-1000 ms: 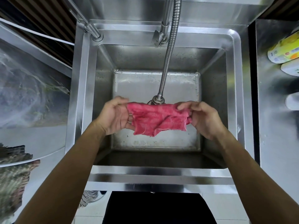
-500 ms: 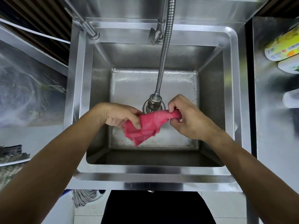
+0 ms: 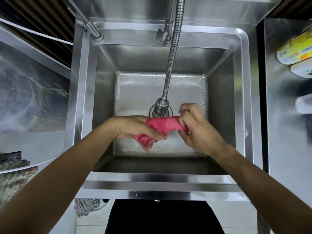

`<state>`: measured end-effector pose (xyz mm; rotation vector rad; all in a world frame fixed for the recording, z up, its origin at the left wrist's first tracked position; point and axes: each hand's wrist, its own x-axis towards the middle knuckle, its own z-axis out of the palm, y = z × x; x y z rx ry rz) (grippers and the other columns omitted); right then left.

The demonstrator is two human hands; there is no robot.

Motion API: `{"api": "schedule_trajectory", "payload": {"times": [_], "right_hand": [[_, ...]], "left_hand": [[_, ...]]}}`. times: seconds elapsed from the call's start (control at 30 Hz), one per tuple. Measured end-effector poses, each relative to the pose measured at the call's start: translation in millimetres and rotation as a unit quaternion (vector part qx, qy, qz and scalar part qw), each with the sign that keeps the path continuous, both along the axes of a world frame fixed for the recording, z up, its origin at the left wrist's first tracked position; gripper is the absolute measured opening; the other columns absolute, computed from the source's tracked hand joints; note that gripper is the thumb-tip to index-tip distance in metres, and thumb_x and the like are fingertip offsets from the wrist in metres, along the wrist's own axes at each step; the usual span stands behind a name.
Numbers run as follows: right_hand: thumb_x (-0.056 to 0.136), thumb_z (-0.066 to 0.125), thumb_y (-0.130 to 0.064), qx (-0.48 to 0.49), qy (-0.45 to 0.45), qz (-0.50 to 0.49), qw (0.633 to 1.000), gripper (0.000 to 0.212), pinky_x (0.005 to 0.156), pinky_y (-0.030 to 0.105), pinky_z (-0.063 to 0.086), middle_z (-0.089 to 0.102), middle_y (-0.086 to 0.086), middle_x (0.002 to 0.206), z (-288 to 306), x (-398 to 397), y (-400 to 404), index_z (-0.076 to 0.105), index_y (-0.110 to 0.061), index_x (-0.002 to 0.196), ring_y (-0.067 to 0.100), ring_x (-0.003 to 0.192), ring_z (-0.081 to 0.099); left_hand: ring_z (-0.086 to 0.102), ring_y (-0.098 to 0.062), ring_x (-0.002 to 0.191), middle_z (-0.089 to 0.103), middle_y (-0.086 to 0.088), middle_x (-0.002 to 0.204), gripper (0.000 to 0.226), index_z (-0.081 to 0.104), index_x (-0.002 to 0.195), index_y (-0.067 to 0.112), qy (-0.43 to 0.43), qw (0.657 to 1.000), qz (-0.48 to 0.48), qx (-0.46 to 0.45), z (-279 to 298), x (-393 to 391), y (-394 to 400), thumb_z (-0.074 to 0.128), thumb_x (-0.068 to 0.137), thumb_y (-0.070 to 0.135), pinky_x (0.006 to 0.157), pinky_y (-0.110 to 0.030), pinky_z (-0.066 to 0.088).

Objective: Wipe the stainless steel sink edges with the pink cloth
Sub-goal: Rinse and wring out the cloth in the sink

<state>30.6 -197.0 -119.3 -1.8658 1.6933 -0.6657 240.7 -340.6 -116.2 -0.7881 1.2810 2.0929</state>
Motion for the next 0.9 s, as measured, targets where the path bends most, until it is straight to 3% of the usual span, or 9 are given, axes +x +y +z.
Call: {"api": "schedule_trajectory", "payload": {"times": [0.07,0.17,0.3,0.43,0.53,0.6,0.67,0.73,0.9], "right_hand": [[0.079,0.077,-0.002,0.18,-0.133,0.001,0.975,0.056,0.069,0.045,0.059,0.041,-0.002,0.136,9.8,-8.8,-5.5,0.038,-0.024,0.113,0.03,0.102,0.06],[0.07,0.09,-0.044,0.447,-0.337,0.015,0.829,0.082,0.099,0.038,0.057,0.06,-0.002,0.136,10.2,-34.0,-23.9,0.046,-0.027,0.137,0.022,0.121,0.064],[0.066,0.069,-0.085,0.53,-0.485,-0.004,0.695,0.11,0.115,0.043,0.042,0.062,0.012,0.144,-15.9,-52.1,-39.1,0.055,-0.008,0.143,0.027,0.135,0.058],[0.068,0.076,-0.076,0.604,-0.544,0.095,0.574,0.112,0.105,0.05,0.053,0.05,0.025,0.152,-44.3,-31.3,-46.1,0.047,-0.005,0.149,0.043,0.134,0.055],[0.078,0.083,-0.053,0.635,-0.496,0.198,0.558,0.084,0.076,0.033,0.064,0.063,0.018,0.131,-36.0,-12.6,-57.4,0.052,-0.006,0.141,0.029,0.101,0.072],[0.076,0.09,-0.038,0.661,-0.371,0.194,0.623,0.062,0.058,0.025,0.06,0.07,0.008,0.101,-14.1,-3.5,-70.7,0.061,-0.006,0.12,0.019,0.072,0.071],[0.079,0.087,-0.03,0.599,-0.164,0.171,0.765,0.036,0.064,0.028,0.058,0.069,0.001,0.09,8.1,3.1,-79.0,0.063,-0.012,0.101,0.022,0.075,0.072],[0.084,0.079,-0.023,0.493,0.01,0.142,0.858,0.022,0.062,0.025,0.052,0.066,-0.005,0.082,22.0,12.0,-82.3,0.059,-0.026,0.092,0.013,0.07,0.067],[0.097,0.059,-0.025,0.197,0.279,0.139,0.929,0.037,0.062,0.033,0.04,0.063,-0.002,0.087,15.7,19.9,-73.6,0.048,-0.022,0.132,0.025,0.071,0.061]], "left_hand": [[0.064,-0.006,0.073,0.067,0.0,0.083,0.025,0.068,0.115,0.015,0.023,0.977,-0.081,-0.194,5.9,-1.6,-2.5,0.077,0.093,0.023,0.076,-0.032,0.061],[0.055,0.001,0.067,0.061,0.012,0.078,0.016,0.065,0.106,0.02,0.116,0.909,-0.112,-0.385,9.2,-7.3,-3.4,0.076,0.094,0.022,0.069,-0.028,0.047],[0.056,-0.017,0.095,0.06,0.01,0.099,0.024,0.061,0.107,0.025,0.279,0.747,-0.145,-0.586,0.2,-9.8,-8.9,0.075,0.089,0.019,0.085,-0.042,0.053],[0.052,-0.027,0.112,0.067,-0.006,0.114,0.034,0.066,0.122,0.017,0.35,0.59,-0.18,-0.705,-15.8,-10.7,-4.6,0.065,0.089,0.008,0.076,-0.038,0.06],[0.06,-0.029,0.102,0.067,-0.008,0.104,0.03,0.07,0.113,0.015,0.34,0.483,-0.193,-0.783,-18.6,-5.7,-1.2,0.05,0.095,0.001,0.075,-0.038,0.06],[0.062,-0.027,0.084,0.062,-0.007,0.095,0.027,0.069,0.104,0.014,0.296,0.453,-0.185,-0.821,-19.2,0.4,2.5,0.049,0.094,-0.002,0.065,-0.036,0.056],[0.062,-0.029,0.073,0.063,-0.007,0.085,0.021,0.065,0.099,0.011,0.215,0.479,-0.207,-0.826,-15.3,1.1,7.6,0.049,0.089,0.002,0.057,-0.037,0.049],[0.066,-0.033,0.076,0.069,-0.008,0.089,0.016,0.063,0.106,0.011,0.08,0.575,-0.254,-0.774,-5.8,-5.3,10.9,0.055,0.092,0.013,0.058,-0.038,0.041],[0.062,-0.022,0.07,0.068,-0.003,0.083,0.02,0.065,0.083,0.021,-0.127,0.818,-0.119,-0.548,6.6,-26.4,10.5,0.066,0.085,0.041,0.062,-0.03,0.043]]}}
